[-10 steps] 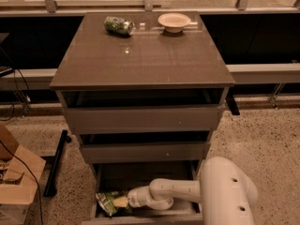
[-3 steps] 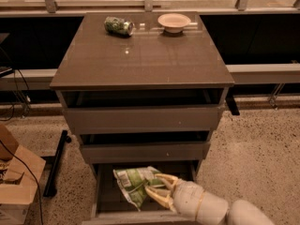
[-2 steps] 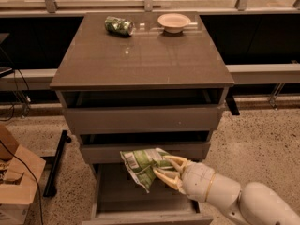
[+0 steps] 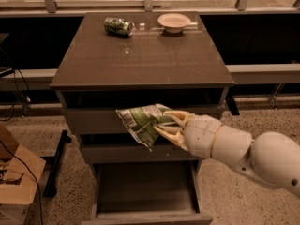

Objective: Pick green jalapeno chip bag from bottom drawer and place on counter

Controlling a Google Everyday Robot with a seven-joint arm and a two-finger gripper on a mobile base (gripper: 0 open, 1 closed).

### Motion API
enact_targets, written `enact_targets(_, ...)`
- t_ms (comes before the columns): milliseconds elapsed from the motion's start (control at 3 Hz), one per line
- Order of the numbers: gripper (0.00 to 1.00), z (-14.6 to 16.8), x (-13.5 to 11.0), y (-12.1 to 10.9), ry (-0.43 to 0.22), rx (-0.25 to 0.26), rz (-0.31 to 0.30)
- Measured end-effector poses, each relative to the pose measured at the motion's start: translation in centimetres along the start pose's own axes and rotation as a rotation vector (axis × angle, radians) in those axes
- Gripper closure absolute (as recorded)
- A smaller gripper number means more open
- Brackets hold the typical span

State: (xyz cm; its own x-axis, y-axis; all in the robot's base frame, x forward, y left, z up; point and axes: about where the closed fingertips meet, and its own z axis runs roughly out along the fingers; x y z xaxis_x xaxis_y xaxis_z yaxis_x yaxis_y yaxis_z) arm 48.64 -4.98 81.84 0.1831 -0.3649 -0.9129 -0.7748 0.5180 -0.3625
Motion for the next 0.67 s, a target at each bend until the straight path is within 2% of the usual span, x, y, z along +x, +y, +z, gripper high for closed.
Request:
enact_targets(333,1.0,0.61,-9.38,-3.87,-0.003,0.03,-0.147)
enact_targets(667,1.0,0.62,-9.38,-3.88,-0.003,0.03,-0.147)
